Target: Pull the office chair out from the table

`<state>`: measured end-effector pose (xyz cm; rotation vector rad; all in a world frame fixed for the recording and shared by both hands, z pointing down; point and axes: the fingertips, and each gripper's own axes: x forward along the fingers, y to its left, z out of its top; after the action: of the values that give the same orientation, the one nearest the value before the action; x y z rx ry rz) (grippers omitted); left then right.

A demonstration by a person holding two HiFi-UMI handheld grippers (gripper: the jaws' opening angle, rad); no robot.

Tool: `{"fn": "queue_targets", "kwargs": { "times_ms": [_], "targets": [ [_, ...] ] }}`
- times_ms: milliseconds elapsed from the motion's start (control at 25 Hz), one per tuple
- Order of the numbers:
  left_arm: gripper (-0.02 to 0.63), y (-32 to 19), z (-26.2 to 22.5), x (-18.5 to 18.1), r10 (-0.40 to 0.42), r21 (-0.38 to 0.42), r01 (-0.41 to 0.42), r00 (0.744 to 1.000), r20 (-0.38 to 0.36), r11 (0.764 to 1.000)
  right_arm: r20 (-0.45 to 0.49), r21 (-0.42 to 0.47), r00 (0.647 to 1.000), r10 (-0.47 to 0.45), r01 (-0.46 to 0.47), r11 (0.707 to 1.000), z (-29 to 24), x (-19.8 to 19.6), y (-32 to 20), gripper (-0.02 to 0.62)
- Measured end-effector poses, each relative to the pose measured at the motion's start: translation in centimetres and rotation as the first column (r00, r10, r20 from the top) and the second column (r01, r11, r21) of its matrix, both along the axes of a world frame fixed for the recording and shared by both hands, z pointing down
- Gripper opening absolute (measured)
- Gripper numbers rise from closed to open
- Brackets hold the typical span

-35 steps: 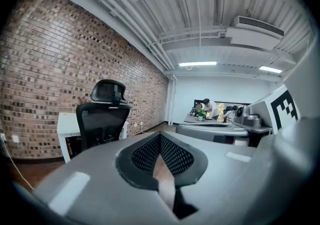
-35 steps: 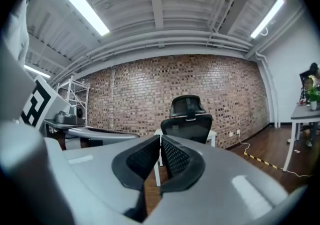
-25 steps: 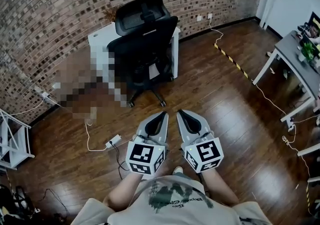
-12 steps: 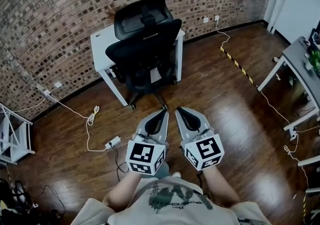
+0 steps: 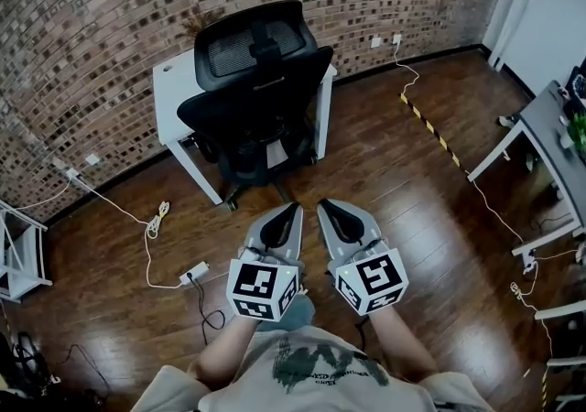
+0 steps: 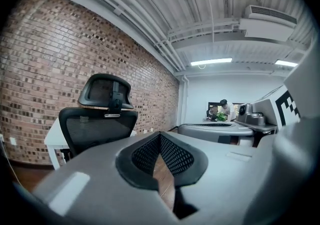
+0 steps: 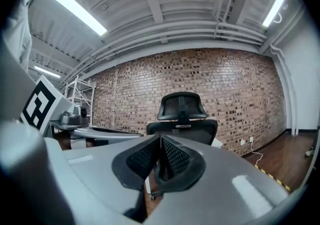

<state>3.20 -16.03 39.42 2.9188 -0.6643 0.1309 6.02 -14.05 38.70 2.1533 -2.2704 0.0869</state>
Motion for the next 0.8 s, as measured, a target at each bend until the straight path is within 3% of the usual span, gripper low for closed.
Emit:
{"fn": "queue_targets", "kwargs": {
  "times_ms": [520,800],
  "targets": [
    [0.014,-11.0,-1.1,5.0,-0.033,-0.001,0.033,0.999,0.010,0.999,-0.003,0.004,0.999,-0.051,0.051,0.999,-1.2,4.8,-11.4,0.000],
    [0.014,-16.2,-1.8,6.0,-0.058,0.011,0.058,0.998,0.002,0.998,-0.016,0.018,0.997,-0.075,0.076,0.997,-1.9,6.6,-16.1,0.015]
  ]
}}
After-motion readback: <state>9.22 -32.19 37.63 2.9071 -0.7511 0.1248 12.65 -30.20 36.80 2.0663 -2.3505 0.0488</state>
